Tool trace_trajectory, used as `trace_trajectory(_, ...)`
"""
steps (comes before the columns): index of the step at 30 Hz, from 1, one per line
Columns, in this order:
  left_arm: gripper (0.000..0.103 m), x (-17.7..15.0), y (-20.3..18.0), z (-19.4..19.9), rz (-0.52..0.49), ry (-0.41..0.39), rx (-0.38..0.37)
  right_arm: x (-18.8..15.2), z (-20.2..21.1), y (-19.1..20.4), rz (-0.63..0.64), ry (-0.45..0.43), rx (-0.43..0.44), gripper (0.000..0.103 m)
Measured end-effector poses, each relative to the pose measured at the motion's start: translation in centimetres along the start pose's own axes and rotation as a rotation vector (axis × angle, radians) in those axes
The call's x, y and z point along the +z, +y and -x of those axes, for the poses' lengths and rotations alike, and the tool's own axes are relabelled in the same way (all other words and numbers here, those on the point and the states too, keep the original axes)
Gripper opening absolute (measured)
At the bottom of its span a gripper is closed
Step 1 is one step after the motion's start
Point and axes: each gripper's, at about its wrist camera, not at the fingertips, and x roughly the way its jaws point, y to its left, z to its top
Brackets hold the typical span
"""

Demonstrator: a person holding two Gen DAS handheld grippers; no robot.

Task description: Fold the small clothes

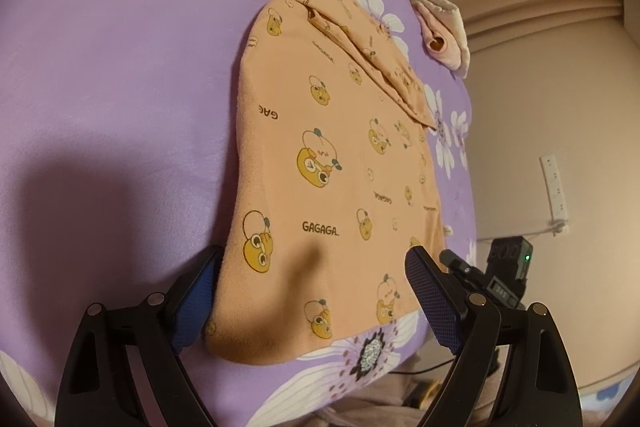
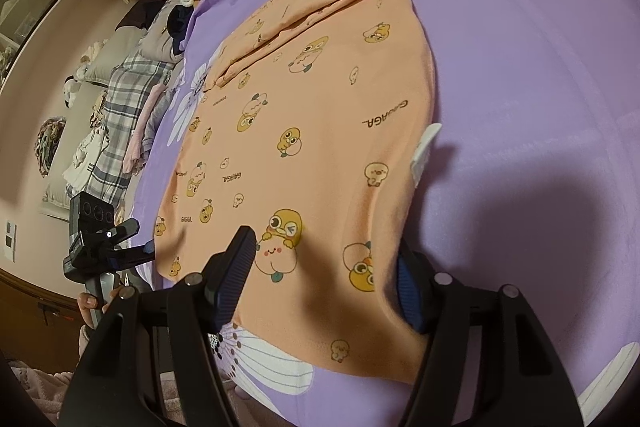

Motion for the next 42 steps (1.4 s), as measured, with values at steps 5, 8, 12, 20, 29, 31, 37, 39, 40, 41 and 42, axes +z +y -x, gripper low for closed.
trace_trajectory(5, 0.089, 0.2, 0.8, 0.7, 0.034, -0.013, -0.021, 0.1, 0.1, -0.1, -0.006, -0.003, 0.008, 0.066)
trace_trajectory(8, 0.089, 0.5, 1.1, 1.4, 0.046, -0.035, -0.018, 0.1, 0.2, -0.2, -0.012, -0.005, 0.012, 0.065)
trace_trajectory(12, 0.089, 0.9, 1.7, 1.5, 0.069, -0.04, -0.043, 0.1, 0.1, -0.3, -0.012, -0.005, 0.014, 0.065)
trace_trajectory(20, 0.089, 0.2, 0.5, 0.1, 0.029, 0.01, -0.068, 0.1, 0.2, -0.3, -0.005, -0.002, 0.017, 0.066)
trace_trajectory(29, 0.089, 0.1, -0.5, -1.0, -0.01, 0.044, -0.064, 0.5, -0.4, 0.0, -0.003, 0.0, 0.018, 0.066)
trace_trajectory(31, 0.089, 0.3, -0.6, -1.2, -0.013, 0.043, -0.064, 0.7, -0.6, 0.1, -0.006, -0.002, 0.022, 0.066)
trace_trajectory(37, 0.089, 0.4, -1.1, -1.6, -0.03, 0.044, -0.057, 1.0, -1.1, 0.3, -0.008, -0.004, 0.025, 0.066)
trace_trajectory(39, 0.089, 0.4, -1.2, -1.7, -0.04, 0.04, -0.042, 1.0, -1.2, 0.4, -0.008, -0.007, 0.024, 0.066)
trace_trajectory(40, 0.088, 0.4, -1.2, -1.7, -0.041, 0.037, -0.037, 1.1, -1.3, 0.5, -0.006, -0.009, 0.019, 0.063)
trace_trajectory(41, 0.086, 0.4, -1.2, -1.6, -0.042, 0.034, -0.032, 1.1, -1.4, 0.5, -0.003, -0.013, 0.012, 0.06)
trace_trajectory(42, 0.084, 0.4, -1.2, -1.6, -0.04, 0.032, -0.028, 1.2, -1.4, 0.5, -0.003, -0.016, 0.007, 0.059)
